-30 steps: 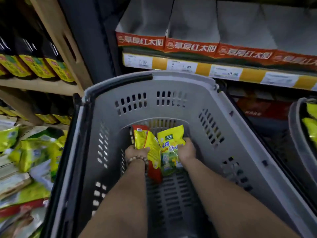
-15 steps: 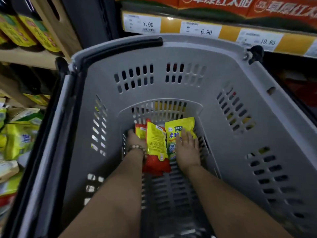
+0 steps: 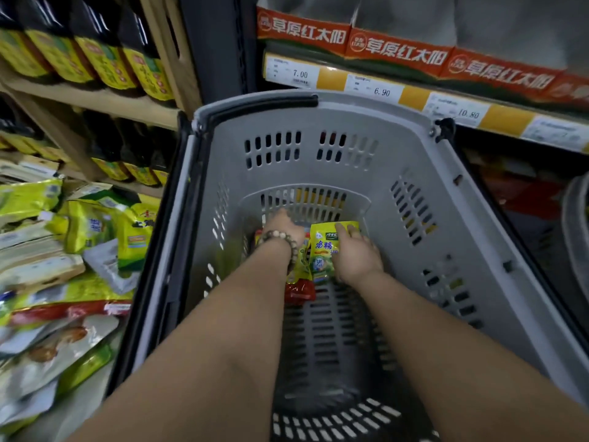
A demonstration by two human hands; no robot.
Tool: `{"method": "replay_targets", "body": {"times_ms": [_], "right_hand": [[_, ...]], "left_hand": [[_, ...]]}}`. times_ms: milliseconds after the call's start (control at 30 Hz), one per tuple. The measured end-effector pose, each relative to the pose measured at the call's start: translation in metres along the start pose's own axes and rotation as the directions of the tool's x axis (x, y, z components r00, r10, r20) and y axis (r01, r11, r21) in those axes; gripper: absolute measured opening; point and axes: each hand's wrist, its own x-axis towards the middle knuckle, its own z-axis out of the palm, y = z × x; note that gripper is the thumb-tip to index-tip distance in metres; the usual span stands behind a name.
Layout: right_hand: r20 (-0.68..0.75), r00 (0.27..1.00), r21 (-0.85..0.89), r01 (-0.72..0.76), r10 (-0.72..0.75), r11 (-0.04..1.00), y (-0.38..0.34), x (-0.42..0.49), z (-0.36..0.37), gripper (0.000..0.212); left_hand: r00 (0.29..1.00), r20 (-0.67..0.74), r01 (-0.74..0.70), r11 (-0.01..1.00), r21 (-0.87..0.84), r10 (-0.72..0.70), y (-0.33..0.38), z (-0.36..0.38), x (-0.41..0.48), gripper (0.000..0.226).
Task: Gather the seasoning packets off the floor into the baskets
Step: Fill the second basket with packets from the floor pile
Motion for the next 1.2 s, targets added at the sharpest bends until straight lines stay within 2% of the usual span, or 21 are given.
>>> {"method": "replay_targets", "body": {"times_ms": [133,300,433,533,667,833,900,1067,1200], "right_hand": [[-0.028,0.997,0.047,0.07,-0.069,0.996,-0.012,-0.034,-0.044,0.064],[-0.083,0.989,0.157,0.132,-0.12,0.979,-0.023,-0.08,-0.095,0.053],[-0.147,0.973,0.173,0.203,-0.178,0.964,-0.04,-0.122,-0.119,0.048],[-0.216,0.944,0.193,0.291,-0.249,0.937,-0.071,-0.156,-0.129,0.047],[-0.274,0.888,0.189,0.425,-0.368,0.885,-0.139,-0.198,-0.133,0.045],[-0.221,0.825,0.106,0.551,-0.52,0.828,-0.242,-0.218,-0.117,0.042],[-0.141,0.817,0.051,0.57,-0.559,0.82,-0.285,-0.215,-0.098,0.041],[0.147,0.822,0.0,0.556,-0.55,0.831,-0.367,-0.196,-0.033,0.044],[0.237,0.822,-0.046,0.543,-0.518,0.839,-0.392,-0.162,0.021,0.039]], "left_hand": [[0.996,-0.022,-0.086,0.996,0.002,0.086,0.024,-0.026,-0.04,0.048],[0.974,0.023,-0.226,0.969,0.103,0.225,0.044,-0.064,-0.099,0.046],[0.939,-0.028,-0.342,0.939,0.024,0.342,0.029,-0.109,-0.15,0.044],[0.931,-0.083,-0.359,0.933,-0.03,0.355,-0.003,-0.148,-0.185,0.044],[0.934,-0.145,-0.324,0.945,0.037,0.326,-0.063,-0.196,-0.215,0.042],[0.947,-0.219,-0.213,0.97,0.113,0.234,-0.152,-0.248,-0.23,0.043],[0.957,-0.234,-0.15,0.983,0.106,0.171,-0.188,-0.266,-0.232,0.045],[0.969,-0.247,0.011,0.996,0.094,0.012,-0.265,-0.287,-0.23,0.04],[0.961,-0.257,0.122,0.991,0.059,-0.102,-0.314,-0.276,-0.202,0.043]]}}
